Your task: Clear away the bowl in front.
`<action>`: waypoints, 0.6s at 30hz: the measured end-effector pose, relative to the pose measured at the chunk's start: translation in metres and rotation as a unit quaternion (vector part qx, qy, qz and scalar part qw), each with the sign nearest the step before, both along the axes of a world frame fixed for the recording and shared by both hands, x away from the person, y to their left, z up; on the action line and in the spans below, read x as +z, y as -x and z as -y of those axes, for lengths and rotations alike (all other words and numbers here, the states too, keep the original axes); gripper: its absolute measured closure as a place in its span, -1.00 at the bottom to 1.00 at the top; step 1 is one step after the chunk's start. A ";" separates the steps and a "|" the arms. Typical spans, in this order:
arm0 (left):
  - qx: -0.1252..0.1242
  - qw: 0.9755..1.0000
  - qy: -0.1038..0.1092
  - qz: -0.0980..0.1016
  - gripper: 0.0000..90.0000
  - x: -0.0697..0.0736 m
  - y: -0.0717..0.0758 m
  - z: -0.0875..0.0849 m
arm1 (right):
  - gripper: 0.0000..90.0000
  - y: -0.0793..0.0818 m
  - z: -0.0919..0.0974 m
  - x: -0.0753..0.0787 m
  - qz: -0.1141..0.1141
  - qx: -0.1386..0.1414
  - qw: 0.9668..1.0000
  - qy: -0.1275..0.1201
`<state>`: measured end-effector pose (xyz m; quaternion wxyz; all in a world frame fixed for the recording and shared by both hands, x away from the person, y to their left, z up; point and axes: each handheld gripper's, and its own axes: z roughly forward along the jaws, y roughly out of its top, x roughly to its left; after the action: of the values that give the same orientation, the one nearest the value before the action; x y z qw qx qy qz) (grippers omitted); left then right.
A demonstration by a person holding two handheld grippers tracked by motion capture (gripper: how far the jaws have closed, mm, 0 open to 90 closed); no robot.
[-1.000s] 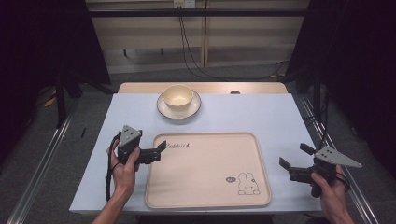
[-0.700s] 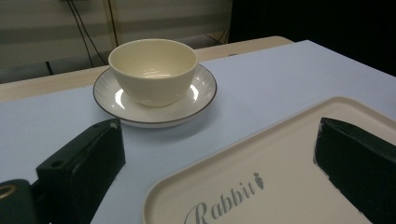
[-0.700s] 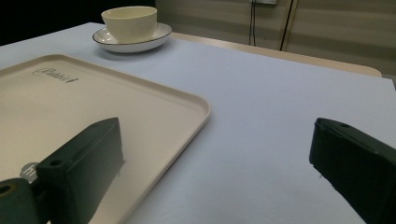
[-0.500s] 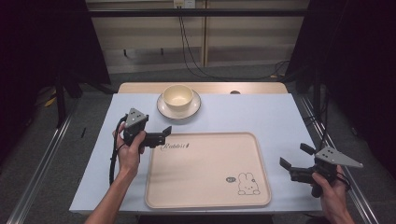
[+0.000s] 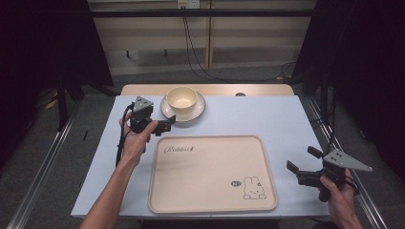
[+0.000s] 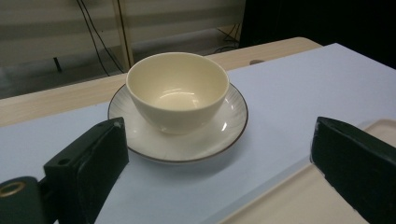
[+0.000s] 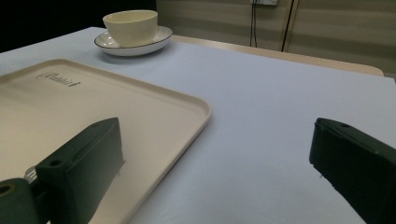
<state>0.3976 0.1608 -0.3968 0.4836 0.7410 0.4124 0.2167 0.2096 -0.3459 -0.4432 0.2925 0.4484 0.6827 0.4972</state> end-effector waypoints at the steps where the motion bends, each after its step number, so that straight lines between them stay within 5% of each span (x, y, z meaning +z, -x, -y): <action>1: 0.000 1.000 0.000 0.000 -0.90 0.000 0.000 0.000 | -0.94 0.000 0.000 0.000 0.000 0.000 1.000 0.000; 18: 0.019 0.999 -0.026 -0.012 -0.87 0.001 -0.047 0.008 | -0.94 0.000 0.000 0.001 0.001 0.002 1.000 -0.003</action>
<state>0.4445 0.1527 -0.3956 0.4551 0.7478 0.4263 0.2280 0.2096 -0.3462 -0.4426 0.2909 0.4475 0.6816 0.5005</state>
